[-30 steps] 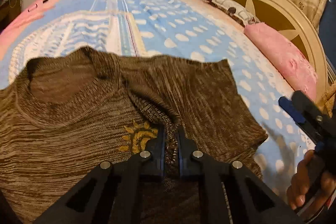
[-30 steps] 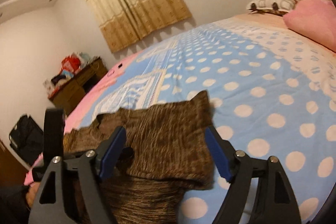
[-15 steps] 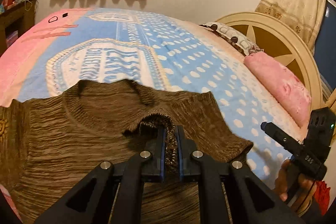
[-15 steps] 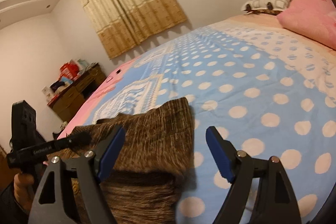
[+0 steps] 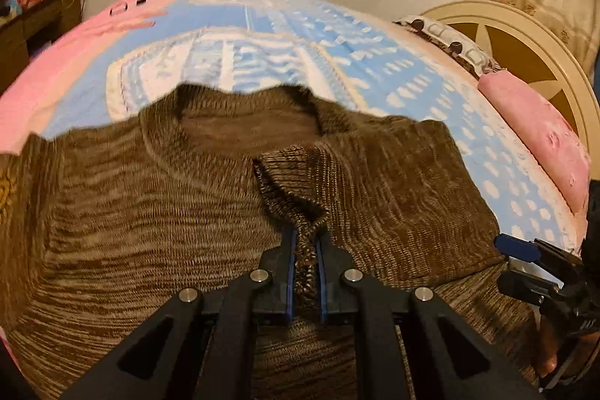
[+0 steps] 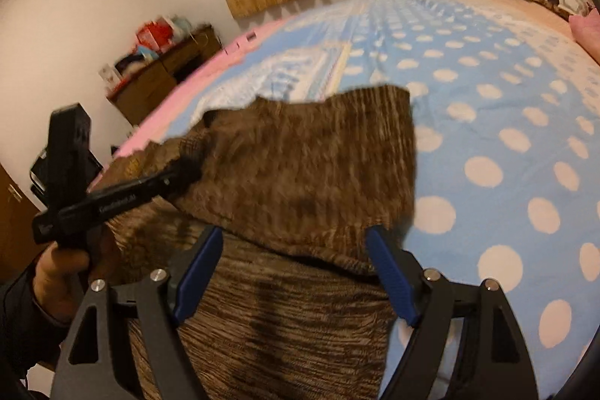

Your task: Fold small clothes

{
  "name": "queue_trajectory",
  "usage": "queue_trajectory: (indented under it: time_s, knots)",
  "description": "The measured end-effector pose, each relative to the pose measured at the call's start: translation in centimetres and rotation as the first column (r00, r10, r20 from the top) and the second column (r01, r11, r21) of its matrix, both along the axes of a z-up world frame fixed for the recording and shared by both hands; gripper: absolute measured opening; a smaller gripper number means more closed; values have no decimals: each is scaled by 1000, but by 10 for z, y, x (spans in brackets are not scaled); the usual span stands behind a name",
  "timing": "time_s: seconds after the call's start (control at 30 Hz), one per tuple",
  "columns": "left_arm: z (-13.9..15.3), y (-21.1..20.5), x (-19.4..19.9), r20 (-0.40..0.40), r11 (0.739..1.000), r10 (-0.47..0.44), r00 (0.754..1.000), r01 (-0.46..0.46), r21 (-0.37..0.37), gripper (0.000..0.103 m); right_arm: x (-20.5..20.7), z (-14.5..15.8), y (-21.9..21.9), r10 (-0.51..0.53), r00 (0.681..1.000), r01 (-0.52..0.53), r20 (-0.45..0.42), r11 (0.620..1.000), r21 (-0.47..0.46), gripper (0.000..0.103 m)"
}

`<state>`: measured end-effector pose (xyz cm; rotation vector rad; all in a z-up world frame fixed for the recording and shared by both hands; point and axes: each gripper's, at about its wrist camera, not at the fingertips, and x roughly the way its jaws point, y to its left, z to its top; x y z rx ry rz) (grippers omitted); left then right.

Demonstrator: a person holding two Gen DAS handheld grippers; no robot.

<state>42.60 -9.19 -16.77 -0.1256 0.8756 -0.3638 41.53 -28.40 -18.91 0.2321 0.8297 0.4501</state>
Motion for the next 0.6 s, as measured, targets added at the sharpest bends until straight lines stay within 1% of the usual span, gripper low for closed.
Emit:
queue_trajectory:
  time_s: [0.03, 0.13, 0.2, 0.27, 0.3, 0.33, 0.37, 0.4, 0.43, 0.47, 0.53, 0.6]
  knots:
    - [1, -1, 0, 2, 1000, -5, 1000, 5, 1, 9, 1, -5, 1, 8, 1000, -8, -25, 1000, -7, 83]
    - [7, -4, -5, 21, 1000, -13, 1000, 12, 24, 10, -2, -5, 3, 20, 1000, -20, -14, 999, -30, 83]
    - [10, -4, -7, 35, 1000, -15, 999, 14, 26, 10, -5, -3, 3, 18, 1000, -18, -9, 999, -34, 83]
    - [8, -4, -5, 19, 999, -6, 1000, 5, 44, 11, -8, 2, 3, 14, 1000, -14, 5, 1000, -26, 83]
    - [5, -4, -2, -3, 999, 9, 1000, -9, 54, 12, -10, 4, 3, 18, 1000, -17, 15, 1000, -20, 83]
    - [0, -1, 2, -31, 998, 27, 999, -25, 53, 14, -11, 5, 5, 19, 1000, -18, 13, 1000, -25, 83]
    - [-2, 2, 3, -46, 999, 35, 998, -33, 35, 14, -9, 2, 8, 17, 1000, -17, -4, 999, -44, 84]
    - [-1, 6, 2, -45, 999, 41, 998, -40, 14, 14, -7, -4, 11, 21, 999, -23, -30, 997, -67, 84]
    - [0, 7, 1, -43, 999, 42, 998, -42, 9, 16, -5, -8, 14, 30, 999, -34, -45, 996, -79, 84]
    - [2, 7, -1, -37, 999, 45, 998, -45, 10, 18, -7, -9, 17, 39, 999, -41, -26, 994, -102, 85]
    - [5, 8, -5, -20, 999, 34, 999, -34, 6, 18, -11, -8, 22, 57, 998, -59, -16, 989, -139, 86]
    - [5, 7, -5, -14, 999, 27, 1000, -27, 20, 18, -10, -8, 21, 59, 998, -61, -16, 990, -131, 88]
